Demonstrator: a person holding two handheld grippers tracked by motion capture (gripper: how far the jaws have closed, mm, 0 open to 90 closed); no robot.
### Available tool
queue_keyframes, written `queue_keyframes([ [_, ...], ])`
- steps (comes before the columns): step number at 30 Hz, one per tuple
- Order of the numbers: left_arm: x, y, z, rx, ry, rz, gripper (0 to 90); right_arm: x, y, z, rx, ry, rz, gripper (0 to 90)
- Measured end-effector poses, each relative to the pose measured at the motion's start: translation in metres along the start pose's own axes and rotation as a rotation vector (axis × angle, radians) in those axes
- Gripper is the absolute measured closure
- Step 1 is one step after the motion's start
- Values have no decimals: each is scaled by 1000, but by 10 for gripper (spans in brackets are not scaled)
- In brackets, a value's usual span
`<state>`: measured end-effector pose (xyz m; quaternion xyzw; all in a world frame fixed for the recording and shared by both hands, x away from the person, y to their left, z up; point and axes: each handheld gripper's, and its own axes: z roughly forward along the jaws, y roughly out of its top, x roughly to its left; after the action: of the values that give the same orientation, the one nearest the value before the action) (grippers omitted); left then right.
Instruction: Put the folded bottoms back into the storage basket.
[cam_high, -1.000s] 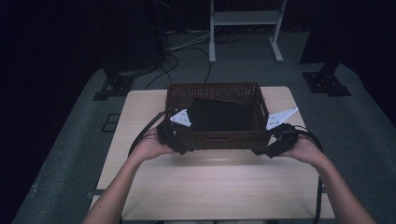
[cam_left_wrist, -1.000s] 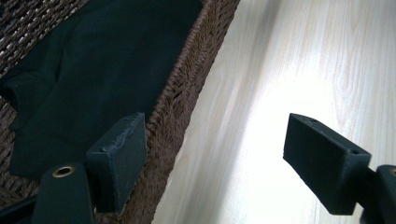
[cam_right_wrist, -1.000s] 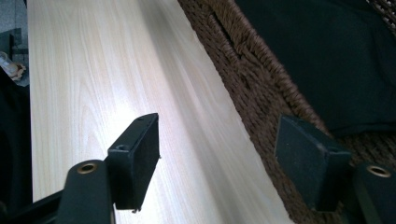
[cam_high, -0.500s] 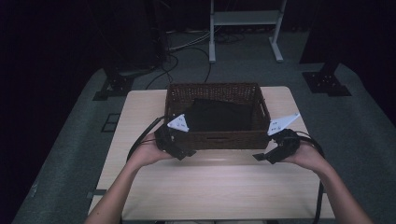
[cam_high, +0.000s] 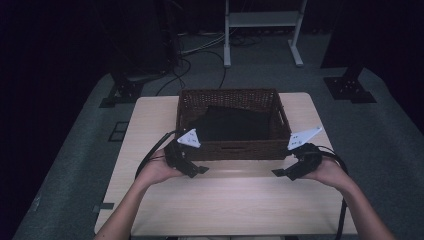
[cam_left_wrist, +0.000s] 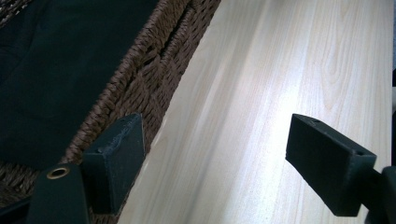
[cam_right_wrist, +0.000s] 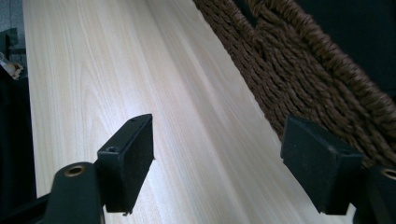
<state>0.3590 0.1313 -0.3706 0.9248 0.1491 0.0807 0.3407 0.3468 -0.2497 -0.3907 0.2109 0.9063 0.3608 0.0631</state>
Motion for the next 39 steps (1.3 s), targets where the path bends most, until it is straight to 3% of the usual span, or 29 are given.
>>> queue_keyframes([
  [18,-14,-14,3,1,11,14,179,9,-18,1,-4,-5,8,247],
  [39,-24,-43,5,-12,29,-17,169,15,-45,5,1,0,39,247],
])
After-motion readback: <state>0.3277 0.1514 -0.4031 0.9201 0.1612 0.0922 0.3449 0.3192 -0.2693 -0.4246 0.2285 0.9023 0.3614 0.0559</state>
